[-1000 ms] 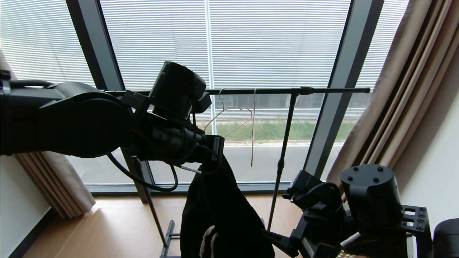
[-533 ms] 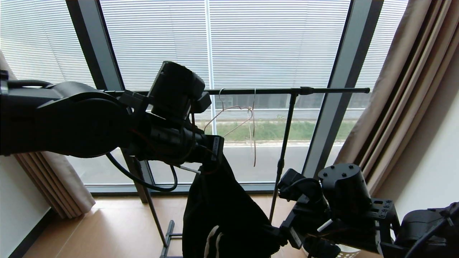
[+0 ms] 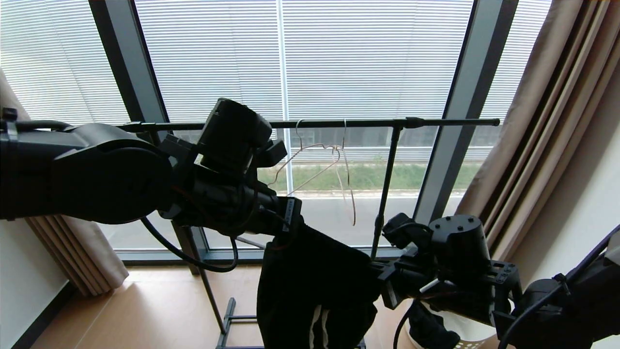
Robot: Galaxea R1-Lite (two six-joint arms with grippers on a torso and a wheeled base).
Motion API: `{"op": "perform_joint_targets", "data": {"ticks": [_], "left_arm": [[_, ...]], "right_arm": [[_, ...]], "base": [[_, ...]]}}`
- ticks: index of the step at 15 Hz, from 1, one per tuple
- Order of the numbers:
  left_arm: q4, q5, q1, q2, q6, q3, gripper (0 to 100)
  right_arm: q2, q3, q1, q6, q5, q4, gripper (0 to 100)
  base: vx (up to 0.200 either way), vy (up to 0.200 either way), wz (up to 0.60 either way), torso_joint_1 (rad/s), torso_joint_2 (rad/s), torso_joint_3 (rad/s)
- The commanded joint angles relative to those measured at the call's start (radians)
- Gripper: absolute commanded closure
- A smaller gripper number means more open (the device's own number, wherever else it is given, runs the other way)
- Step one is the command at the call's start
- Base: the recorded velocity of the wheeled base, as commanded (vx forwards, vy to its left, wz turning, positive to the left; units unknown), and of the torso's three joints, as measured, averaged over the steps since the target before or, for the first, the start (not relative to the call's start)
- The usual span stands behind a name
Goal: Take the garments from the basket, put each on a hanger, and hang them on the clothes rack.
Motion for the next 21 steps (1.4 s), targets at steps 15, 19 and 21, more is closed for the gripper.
{"op": "perform_joint_targets", "data": {"ticks": [15, 19, 21], "left_arm": [[-0.165, -0.063, 0.006, -0.210, 0.197, 0.370, 0], [-0.167, -0.057, 0.021, -0.275, 0.202, 0.442, 0], [-0.167, -0.058, 0.035, -0.325, 0.230, 0.492, 0]], "right_arm": [[-0.297, -0.012, -0.065, -0.002, -0.010, 0.022, 100], [-0.392, -0.012, -0.068, 0.000, -0.016, 0.083, 100], [-0.464, -0.016, -0.071, -0.002, -0.085, 0.134, 100]], "base": [[0.000, 0.000, 0.00, 0.000, 0.00, 0.000], [0.000, 0.000, 0.00, 0.000, 0.00, 0.000], [0.000, 0.000, 0.00, 0.000, 0.00, 0.000]]}}
